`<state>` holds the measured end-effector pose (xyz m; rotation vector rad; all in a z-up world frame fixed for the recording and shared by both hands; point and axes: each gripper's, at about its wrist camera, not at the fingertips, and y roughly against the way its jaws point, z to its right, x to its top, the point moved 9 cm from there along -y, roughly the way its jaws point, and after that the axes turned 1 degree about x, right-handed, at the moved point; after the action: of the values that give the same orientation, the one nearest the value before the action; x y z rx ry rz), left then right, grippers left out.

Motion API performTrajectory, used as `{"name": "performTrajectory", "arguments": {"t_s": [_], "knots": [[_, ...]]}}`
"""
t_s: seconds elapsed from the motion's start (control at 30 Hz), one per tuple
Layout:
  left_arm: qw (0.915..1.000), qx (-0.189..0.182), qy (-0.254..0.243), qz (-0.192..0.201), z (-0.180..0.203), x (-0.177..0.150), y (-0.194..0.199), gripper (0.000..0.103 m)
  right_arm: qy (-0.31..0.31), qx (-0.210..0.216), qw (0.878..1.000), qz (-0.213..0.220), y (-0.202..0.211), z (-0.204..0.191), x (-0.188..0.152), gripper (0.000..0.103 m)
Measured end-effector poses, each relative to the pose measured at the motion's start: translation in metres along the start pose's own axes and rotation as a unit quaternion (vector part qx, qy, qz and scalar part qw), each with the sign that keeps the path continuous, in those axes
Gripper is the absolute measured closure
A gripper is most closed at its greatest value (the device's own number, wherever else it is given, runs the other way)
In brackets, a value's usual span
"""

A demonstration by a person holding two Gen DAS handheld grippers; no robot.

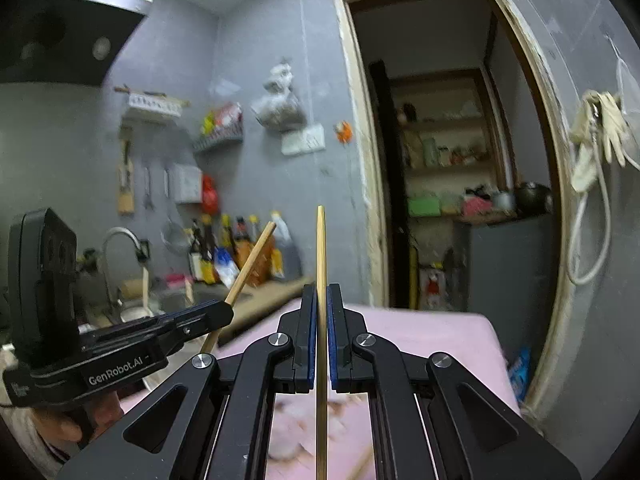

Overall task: Organize utensils
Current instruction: 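Lift both chopsticks in both tools and lower them into the caddy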

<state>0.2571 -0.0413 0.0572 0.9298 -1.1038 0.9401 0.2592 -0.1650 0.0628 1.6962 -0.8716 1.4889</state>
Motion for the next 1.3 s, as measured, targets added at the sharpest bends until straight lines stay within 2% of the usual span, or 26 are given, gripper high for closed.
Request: {"name": "performTrajectory", "arguments": {"t_s": [0.27, 0.47, 0.57, 0.73, 0.9, 1.17, 1.3], "knots": [[0.9962, 0.043, -0.001, 0.076, -0.047, 0.052, 0.035, 0.098, -0.014, 0.06, 0.995, 0.078, -0.022, -0.052, 0.045, 0.1], [0.9895, 0.084, 0.004, 0.117, -0.095, 0.082, 0.053, 0.098, -0.027, 0.089, 0.989, 0.119, -0.046, -0.083, 0.065, 0.1], [0.9834, 0.11, 0.016, 0.143, -0.124, 0.092, 0.062, 0.098, -0.042, 0.1, 0.984, 0.138, -0.058, -0.093, 0.071, 0.1], [0.9748, 0.143, 0.047, 0.165, -0.17, 0.093, 0.065, 0.098, -0.078, 0.116, 0.977, 0.16, -0.077, -0.1, 0.074, 0.1], [0.9661, 0.162, 0.092, 0.178, -0.205, 0.085, 0.068, 0.098, -0.073, 0.11, 0.977, 0.167, -0.088, -0.107, 0.065, 0.1], [0.9523, 0.203, 0.109, 0.2, -0.228, 0.073, 0.07, 0.098, -0.082, 0.079, 0.981, 0.156, -0.11, -0.097, 0.036, 0.1], [0.9481, 0.216, 0.117, 0.202, -0.233, 0.067, 0.066, 0.098, -0.088, 0.065, 0.984, 0.141, -0.12, -0.09, 0.024, 0.1]]}}
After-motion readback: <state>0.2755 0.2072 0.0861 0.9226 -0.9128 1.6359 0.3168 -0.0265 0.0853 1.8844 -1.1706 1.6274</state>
